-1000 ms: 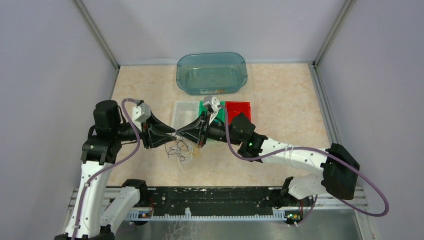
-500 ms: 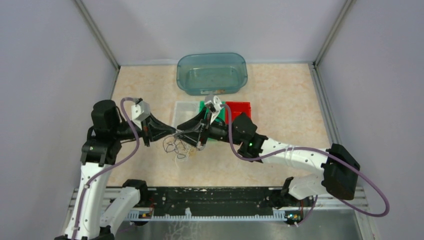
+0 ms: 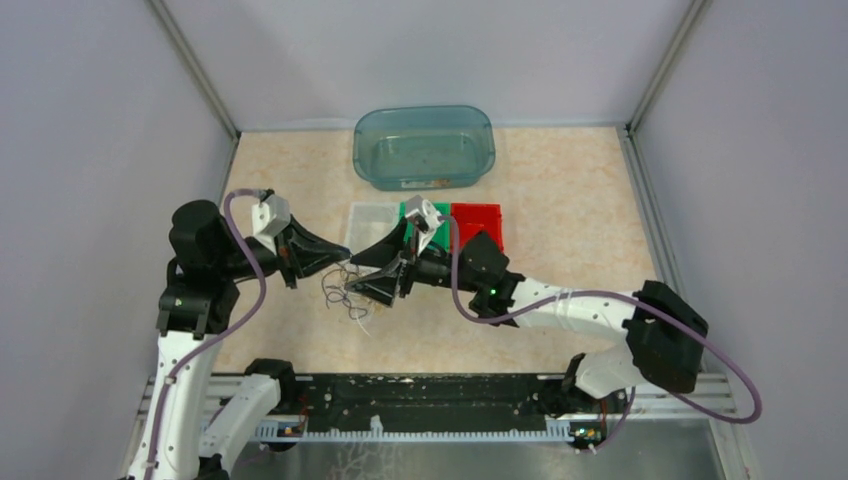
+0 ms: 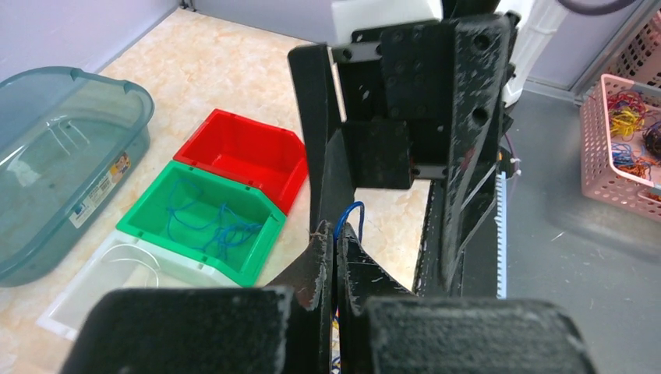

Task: Untangle the cables

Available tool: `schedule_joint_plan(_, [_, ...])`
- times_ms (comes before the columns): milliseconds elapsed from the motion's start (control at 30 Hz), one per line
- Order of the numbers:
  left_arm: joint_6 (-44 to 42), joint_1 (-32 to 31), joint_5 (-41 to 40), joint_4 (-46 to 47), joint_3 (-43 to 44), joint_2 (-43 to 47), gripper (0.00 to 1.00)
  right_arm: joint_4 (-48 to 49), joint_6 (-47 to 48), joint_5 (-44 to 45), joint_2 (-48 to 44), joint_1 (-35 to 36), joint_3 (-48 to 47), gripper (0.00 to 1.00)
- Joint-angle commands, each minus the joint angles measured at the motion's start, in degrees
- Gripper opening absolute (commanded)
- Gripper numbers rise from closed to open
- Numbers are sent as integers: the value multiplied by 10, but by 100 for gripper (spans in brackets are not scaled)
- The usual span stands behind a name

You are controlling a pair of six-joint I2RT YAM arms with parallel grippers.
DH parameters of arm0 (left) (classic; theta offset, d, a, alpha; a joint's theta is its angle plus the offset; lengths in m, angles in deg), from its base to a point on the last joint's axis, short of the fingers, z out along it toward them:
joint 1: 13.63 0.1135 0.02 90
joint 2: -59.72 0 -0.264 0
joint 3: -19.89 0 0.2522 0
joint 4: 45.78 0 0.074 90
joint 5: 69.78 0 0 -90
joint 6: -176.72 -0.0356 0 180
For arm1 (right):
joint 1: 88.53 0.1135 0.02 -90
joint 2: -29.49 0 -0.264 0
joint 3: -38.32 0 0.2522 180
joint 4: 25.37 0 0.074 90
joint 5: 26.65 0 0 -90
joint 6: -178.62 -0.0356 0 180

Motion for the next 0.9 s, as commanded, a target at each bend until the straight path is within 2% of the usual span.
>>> schedule_joint_plan(0, [38,-4,5,36,12,6,0,79,-34,-43,53,-4,-51,61])
schedule_joint_plan(167, [54,-4,-4,52,15,9,0,141,-88,-55,111,1,-63,51])
schedule_joint_plan(367, [77,-4,-32,106,15,15,0,161,-96,-45,150,15,-36,46])
schedule_joint_plan(867, [117,-4,-151,261,78,8,0,125,-50,22,201,23,33,45])
